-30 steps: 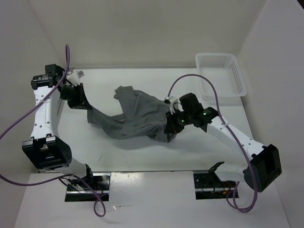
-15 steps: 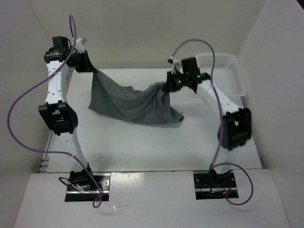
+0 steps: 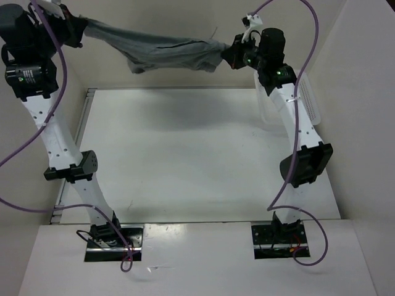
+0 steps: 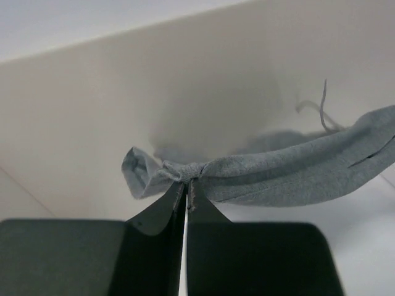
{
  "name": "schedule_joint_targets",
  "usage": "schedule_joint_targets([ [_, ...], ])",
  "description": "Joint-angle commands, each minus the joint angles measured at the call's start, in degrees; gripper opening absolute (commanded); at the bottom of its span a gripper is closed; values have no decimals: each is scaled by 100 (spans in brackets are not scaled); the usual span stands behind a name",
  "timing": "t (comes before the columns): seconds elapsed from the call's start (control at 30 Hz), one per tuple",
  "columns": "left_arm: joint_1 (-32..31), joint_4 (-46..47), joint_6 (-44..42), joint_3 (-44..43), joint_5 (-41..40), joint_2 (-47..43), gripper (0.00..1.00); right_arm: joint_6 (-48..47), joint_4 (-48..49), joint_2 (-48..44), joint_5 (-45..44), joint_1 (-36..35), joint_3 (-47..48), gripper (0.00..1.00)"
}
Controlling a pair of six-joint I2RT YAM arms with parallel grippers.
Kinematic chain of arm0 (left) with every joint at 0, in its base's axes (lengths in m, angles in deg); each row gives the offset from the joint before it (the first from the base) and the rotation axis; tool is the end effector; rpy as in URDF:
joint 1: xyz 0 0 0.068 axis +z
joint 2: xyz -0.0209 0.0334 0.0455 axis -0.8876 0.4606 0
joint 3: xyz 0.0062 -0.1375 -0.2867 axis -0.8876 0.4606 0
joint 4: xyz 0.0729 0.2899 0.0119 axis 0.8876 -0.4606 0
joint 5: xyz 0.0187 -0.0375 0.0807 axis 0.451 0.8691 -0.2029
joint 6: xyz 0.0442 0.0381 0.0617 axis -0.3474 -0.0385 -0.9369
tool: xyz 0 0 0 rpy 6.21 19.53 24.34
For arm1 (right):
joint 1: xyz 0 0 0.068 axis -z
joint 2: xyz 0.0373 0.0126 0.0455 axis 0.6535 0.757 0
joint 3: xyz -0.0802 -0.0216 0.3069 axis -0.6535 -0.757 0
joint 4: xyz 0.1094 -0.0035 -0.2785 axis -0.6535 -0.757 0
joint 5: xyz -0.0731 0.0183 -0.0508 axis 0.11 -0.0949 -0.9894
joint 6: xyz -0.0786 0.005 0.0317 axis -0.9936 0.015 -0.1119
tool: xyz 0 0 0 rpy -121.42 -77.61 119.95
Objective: Fold and stack the shorts
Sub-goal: Flatten the shorts out
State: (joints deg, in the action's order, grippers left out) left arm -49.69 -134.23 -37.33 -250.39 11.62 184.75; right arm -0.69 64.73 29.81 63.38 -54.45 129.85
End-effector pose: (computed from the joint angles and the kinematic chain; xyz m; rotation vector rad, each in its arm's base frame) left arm 0.4069 0.0566 0.6828 0.2525 1.4016 -0.1663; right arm 0.5106 0.1550 0.5183 -0.4467 1.6559 0.5868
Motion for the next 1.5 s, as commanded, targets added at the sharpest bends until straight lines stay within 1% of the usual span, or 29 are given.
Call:
schedule_joint_targets([
  [0.0,56,-1098,-23,650,172,62,0,-229,110,-447,86,-41,-940,0],
  [0.03,56,-1248,-23,913,251,-43,0,-325,110,-596,147,-41,-1491,0],
  [0.13,56,-1487,-23,2738,391,-587,0,-396,110,-860,322,-41,-2355,0],
  [0.17,56,-1417,-23,3379,392,-816,0,-396,41,-948,393,-41,-2958,0],
  [0.2,56,-1051,-23,4804,314,-1366,0,-396,40,-1140,542,-41,-3269,0],
  [0.23,56,-882,-23,5479,235,-1659,0,-396,-47,-1246,543,-41,-3585,0],
  [0.27,-13,-767,-23,6060,60,-2105,0,-344,-109,-1439,604,-41,-4250,0],
  [0.33,-14,-1212,-23,6783,5,-2110,0,-273,-205,-1589,605,-207,-5130,0],
  [0.37,-14,-1641,-23,6978,-117,-2188,0,-273,-371,-1651,605,-287,-5344,0],
  [0.47,-67,-2389,-23,7715,-310,-2311,0,-160,-767,-1853,666,-690,-5960,0],
  [0.53,-120,-2707,-23,8216,-564,-2373,0,-81,-882,-2108,666,-893,-6328,0],
  [0.57,-120,-2804,-23,8219,-566,-2374,0,-10,-883,-2222,562,-894,-6461,0],
  [0.6,-198,-2805,-23,8585,-845,-2426,0,60,-935,-2345,561,-894,-6584,0],
  [0.7,-383,-2805,-23,9202,-1320,-2593,4,184,-1076,-2776,403,-894,-7024,0],
  [0.73,-540,-2805,-23,9647,-1400,-2741,8,271,-1076,-2942,220,-1016,-7025,0],
  [0.77,-637,-2805,-23,9861,-1471,-2830,10,272,-1076,-2996,218,-1113,-7025,0],
  [0.8,-812,-2805,-23,10237,-1689,-2978,15,272,-1268,-2996,279,-1166,-6886,0],
  [0.87,-954,-2805,-23,10432,-1743,-3041,17,272,-1409,-2830,219,-1166,-6815,0],
  [0.97,-954,-2805,-23,10496,-1814,-3094,17,219,-2033,-2610,-18,-1438,-6393,0],
  [1.03,-954,-2753,-23,10662,-2085,-3147,23,272,-2366,-2539,-81,-1579,-6085,0],
  [1.13,-954,-2752,-23,10838,-2218,-3261,34,342,-3253,-2539,-10,-1579,-6119,0],
  [1.17,-954,-2752,-23,10917,-2288,-3261,39,394,-3604,-2539,-106,-1579,-6233,2],
  [1.2,-954,-2752,-23,10918,-2376,-3261,41,656,-3555,-2635,-107,-1579,-6443,4],
  [1.27,-954,-2587,-23,10848,-2490,-3313,44,720,-3641,-2681,121,-1579,-6445,39],
  [1.3,-954,-2333,-23,10769,-2491,-3314,46,946,-3756,-2602,-18,-1579,-6445,48],
  [1.33,-954,-2174,-23,10664,-2491,-3244,48,1009,-3757,-2601,-158,-1579,-6445,52],
  [1.37,-954,-1964,-23,10558,-2491,-3183,49,1010,-3879,-2601,-73,-1579,-6445,62],
  [1.4,-954,-1466,-23,10340,-2491,-3026,53,1114,-3993,-2601,-72,-1579,-6445,69],
  [1.47,-954,-927,-23,10128,-2570,-2814,55,1247,-4283,-2714,-334,-1579,-6253,69],
])
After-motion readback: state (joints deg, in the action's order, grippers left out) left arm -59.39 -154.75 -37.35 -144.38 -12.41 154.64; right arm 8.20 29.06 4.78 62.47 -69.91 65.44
